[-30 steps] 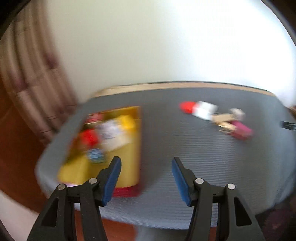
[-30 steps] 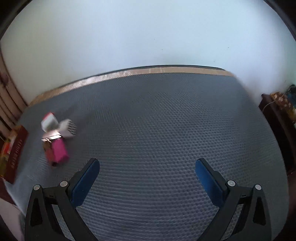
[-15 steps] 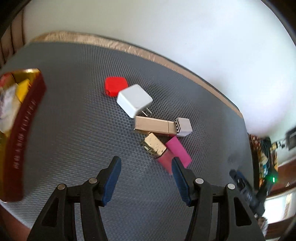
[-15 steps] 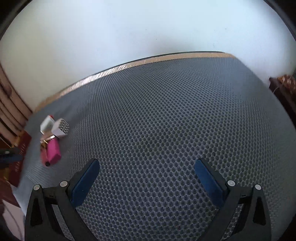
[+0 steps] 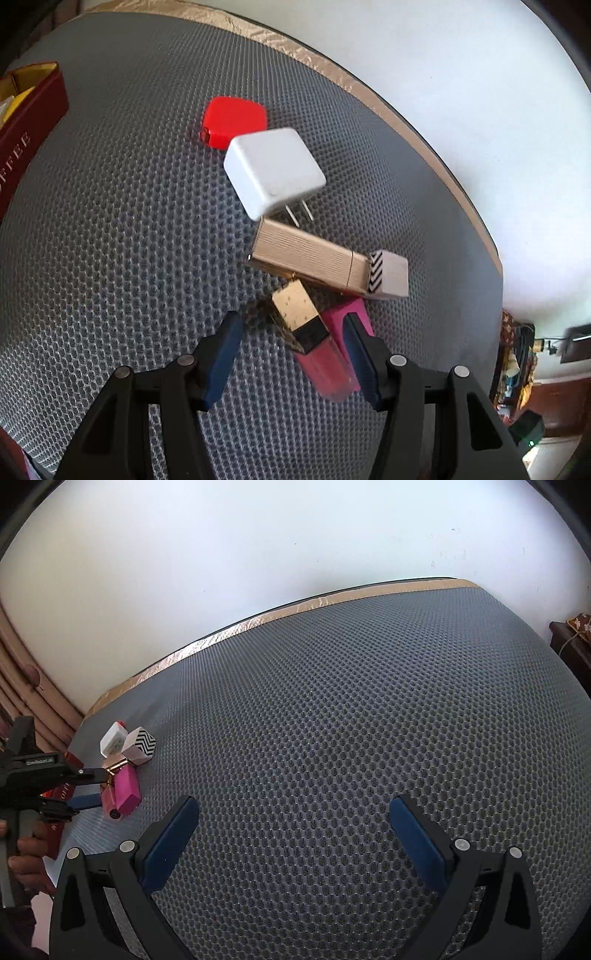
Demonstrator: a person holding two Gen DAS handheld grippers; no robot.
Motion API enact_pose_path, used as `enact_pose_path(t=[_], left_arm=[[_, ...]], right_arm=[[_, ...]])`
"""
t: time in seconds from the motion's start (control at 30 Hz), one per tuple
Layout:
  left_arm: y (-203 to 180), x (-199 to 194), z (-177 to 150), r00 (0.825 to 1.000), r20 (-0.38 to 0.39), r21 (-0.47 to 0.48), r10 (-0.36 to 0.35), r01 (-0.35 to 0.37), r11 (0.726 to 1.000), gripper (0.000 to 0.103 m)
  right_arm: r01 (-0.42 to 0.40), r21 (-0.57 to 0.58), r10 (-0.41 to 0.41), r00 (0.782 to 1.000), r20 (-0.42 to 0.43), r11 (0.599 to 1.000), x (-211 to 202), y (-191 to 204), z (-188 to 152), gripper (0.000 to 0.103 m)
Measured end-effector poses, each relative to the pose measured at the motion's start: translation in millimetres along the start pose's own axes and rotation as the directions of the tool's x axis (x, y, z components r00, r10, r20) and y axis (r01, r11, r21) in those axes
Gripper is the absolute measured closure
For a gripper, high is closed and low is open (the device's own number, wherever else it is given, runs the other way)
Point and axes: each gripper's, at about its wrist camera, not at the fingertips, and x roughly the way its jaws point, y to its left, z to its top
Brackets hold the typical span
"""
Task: Organize rigid objects
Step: 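Move the left gripper to the gold-capped lipstick and grasp it, then carry lipstick to the tin with left gripper while right grasps pink block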
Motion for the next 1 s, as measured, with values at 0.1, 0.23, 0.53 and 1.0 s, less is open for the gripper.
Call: enact_pose_path(t=[0.1,0.23,0.53,1.0], left_arm=[[-11.3,6.1,1.3,0.999,-0.001,0.015,0.046,-0.046,0.999,0.045],[-24.7,10.8,-7.1,0.992,0.009,0.019,0.123,-0.123,0.992,0.045],[-14.0,2.0,-11.7,0.978,-0.028,-0.044,0.204,-0.206,0.978,0.045],[-34.6,17.5,-21.2,0.986,0.002,0.067,0.167,-0.166,0.984,0.083]], right_arm=[[0.000,0.001,0.000,1.000,0.000,1.000,-0.4,-1.4,0.1,0.000],[0.000,0.004,0.000,1.000,0.001,1.000,1.6,-0.1,-1.3,0.000],[-0.001,0.004,0.001,1.000,0.001,1.000,7.6,2.0,0.8,0.000],[0.057,-0.028,-0.058,0.998,-0.022,0.998,16.8,15.8,-1.1,0.000]])
